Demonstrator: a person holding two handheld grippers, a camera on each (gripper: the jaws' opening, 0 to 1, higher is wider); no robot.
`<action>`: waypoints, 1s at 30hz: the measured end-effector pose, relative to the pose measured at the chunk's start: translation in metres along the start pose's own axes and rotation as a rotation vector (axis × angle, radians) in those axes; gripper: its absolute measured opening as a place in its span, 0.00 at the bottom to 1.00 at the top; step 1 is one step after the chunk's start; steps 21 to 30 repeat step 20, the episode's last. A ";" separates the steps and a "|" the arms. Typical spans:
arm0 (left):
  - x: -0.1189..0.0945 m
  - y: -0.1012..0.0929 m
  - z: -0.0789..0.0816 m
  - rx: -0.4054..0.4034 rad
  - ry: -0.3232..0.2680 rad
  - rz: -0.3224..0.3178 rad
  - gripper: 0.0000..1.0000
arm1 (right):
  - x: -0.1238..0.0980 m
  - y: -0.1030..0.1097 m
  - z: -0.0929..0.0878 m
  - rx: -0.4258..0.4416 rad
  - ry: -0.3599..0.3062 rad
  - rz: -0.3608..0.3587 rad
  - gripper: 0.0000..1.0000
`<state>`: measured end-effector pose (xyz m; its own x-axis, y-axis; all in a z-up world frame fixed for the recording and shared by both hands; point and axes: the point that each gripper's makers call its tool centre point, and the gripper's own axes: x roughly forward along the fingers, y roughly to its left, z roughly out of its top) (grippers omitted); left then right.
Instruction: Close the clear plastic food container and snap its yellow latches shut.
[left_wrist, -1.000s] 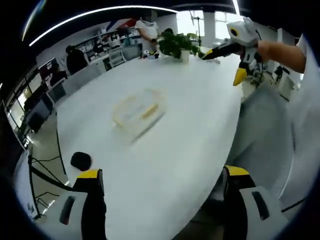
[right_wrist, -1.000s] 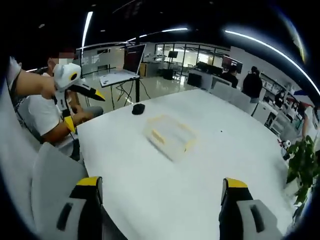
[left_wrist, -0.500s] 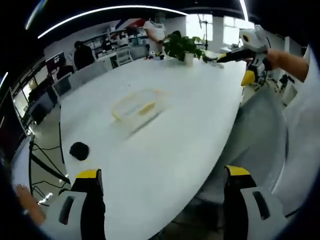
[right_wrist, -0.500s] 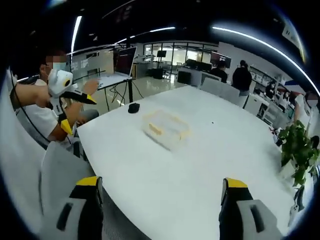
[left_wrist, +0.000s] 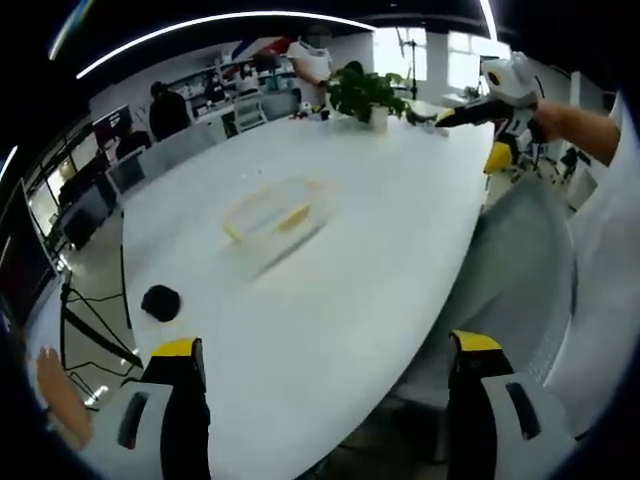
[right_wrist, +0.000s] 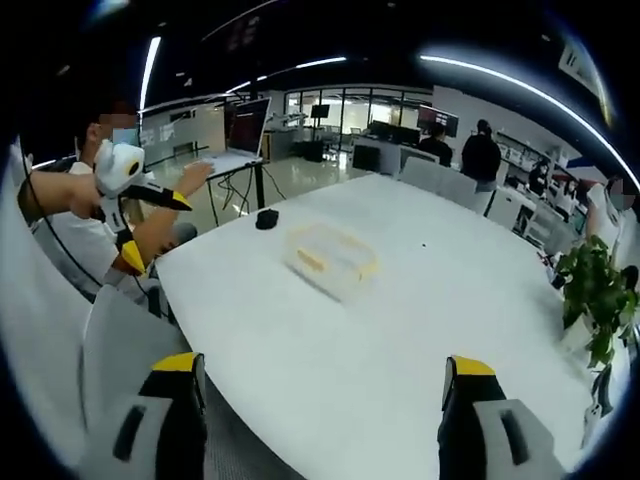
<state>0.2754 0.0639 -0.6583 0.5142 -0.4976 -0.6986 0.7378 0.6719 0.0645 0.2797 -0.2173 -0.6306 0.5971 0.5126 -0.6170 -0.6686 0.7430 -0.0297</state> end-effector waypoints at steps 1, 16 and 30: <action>0.000 0.000 0.000 0.001 0.001 -0.001 0.99 | 0.000 0.001 0.000 0.001 0.002 0.003 0.99; 0.004 0.001 0.003 0.006 -0.009 0.000 0.99 | -0.001 0.005 0.004 0.000 -0.016 0.007 0.99; 0.006 0.000 0.001 0.001 -0.009 -0.002 0.99 | 0.000 0.006 0.005 0.012 -0.024 0.007 0.99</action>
